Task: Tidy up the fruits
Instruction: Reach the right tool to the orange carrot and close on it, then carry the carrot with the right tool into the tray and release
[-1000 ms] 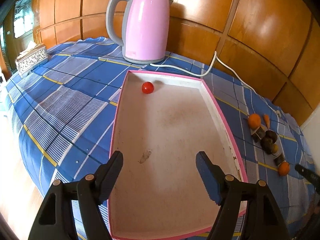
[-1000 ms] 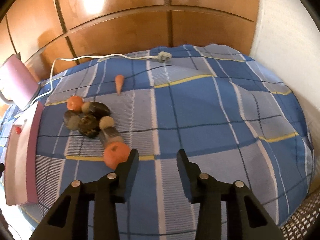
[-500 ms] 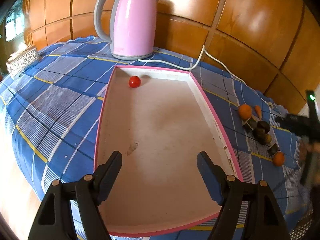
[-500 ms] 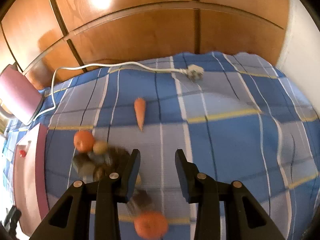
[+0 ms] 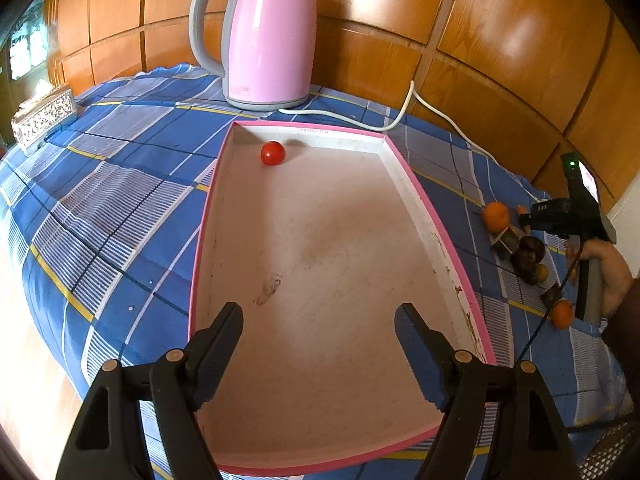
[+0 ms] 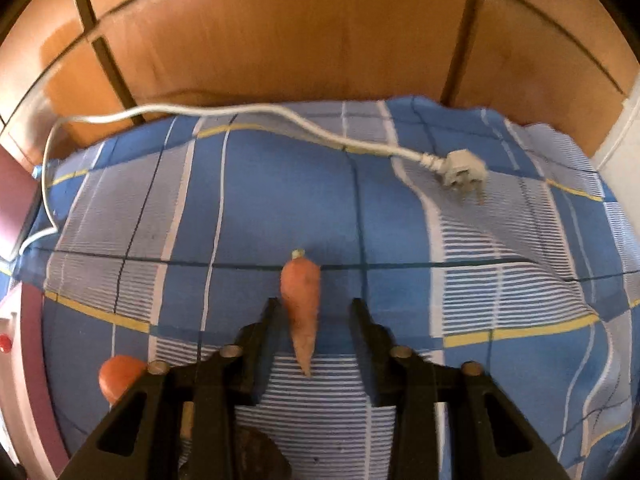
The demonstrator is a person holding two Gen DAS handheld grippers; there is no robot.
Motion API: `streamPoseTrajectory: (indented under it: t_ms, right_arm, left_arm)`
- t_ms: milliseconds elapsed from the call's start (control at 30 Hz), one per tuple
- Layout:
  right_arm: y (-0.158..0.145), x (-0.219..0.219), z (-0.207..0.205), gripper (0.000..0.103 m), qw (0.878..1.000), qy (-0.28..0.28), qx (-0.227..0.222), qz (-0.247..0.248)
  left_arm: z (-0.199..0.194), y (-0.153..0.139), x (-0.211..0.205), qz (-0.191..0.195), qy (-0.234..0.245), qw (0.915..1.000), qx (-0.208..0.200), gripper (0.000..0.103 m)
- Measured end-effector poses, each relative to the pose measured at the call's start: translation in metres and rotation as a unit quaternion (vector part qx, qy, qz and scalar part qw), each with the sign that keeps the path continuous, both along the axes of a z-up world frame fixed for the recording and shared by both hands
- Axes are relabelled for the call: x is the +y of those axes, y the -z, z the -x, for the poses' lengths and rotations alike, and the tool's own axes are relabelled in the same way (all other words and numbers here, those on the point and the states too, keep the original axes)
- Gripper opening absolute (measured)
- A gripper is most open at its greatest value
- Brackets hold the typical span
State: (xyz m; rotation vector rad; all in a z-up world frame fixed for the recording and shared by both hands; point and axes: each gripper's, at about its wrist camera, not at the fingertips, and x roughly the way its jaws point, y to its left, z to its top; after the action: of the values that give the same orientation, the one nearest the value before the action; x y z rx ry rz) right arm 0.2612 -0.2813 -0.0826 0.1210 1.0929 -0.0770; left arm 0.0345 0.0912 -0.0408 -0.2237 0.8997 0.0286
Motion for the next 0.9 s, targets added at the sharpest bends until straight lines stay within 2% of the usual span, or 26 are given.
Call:
streamPoseTrajectory:
  t_ms: [100, 200, 267, 467, 600, 667, 767, 800, 900]
  right_arm:
    - [-0.005, 0.002, 0.008, 0.017, 1.000, -0.004, -0.016, 0.015]
    - [-0.024, 0.003, 0.021, 0.016, 0.999, -0.007, -0.047, 0.006]
    - [-0.037, 0.007, 0.032, 0.011, 0.998, -0.021, -0.066, 0.011]
    - [-0.068, 0.020, 0.065, 0.011, 0.992, -0.056, -0.110, 0.002]
    - [-0.072, 0.023, 0.078, 0.011, 0.991, -0.064, -0.116, 0.001]
    - [-0.069, 0.014, 0.079, 0.011, 0.993, -0.047, -0.112, -0.003]
    - [-0.062, -0.012, 0.077, 0.012, 0.995, -0.006, -0.095, -0.033]
    - [-0.059, -0.020, 0.076, 0.014, 0.995, 0.009, -0.089, -0.039]
    - [-0.050, -0.036, 0.066, 0.027, 0.995, 0.032, -0.074, -0.055]
  left_arm:
    - [0.000, 0.000, 0.001, 0.003, -0.003, 1.0000, 0.000, 0.079]
    - [0.002, -0.001, 0.002, 0.008, -0.006, 0.9999, -0.002, 0.079]
    - [0.005, -0.002, 0.003, 0.008, -0.008, 0.9999, -0.005, 0.079]
    - [0.010, -0.008, 0.004, 0.013, -0.013, 0.9998, -0.012, 0.080]
    - [0.015, -0.011, 0.005, 0.015, -0.012, 0.9996, -0.020, 0.081]
    - [0.015, -0.011, 0.006, 0.018, -0.014, 0.9995, -0.020, 0.082]
    - [0.015, -0.012, 0.007, 0.017, -0.015, 0.9995, -0.022, 0.082]
    - [0.015, -0.012, 0.007, 0.018, -0.016, 0.9995, -0.021, 0.082]
    - [0.012, -0.010, 0.006, 0.018, -0.016, 0.9996, -0.017, 0.082]
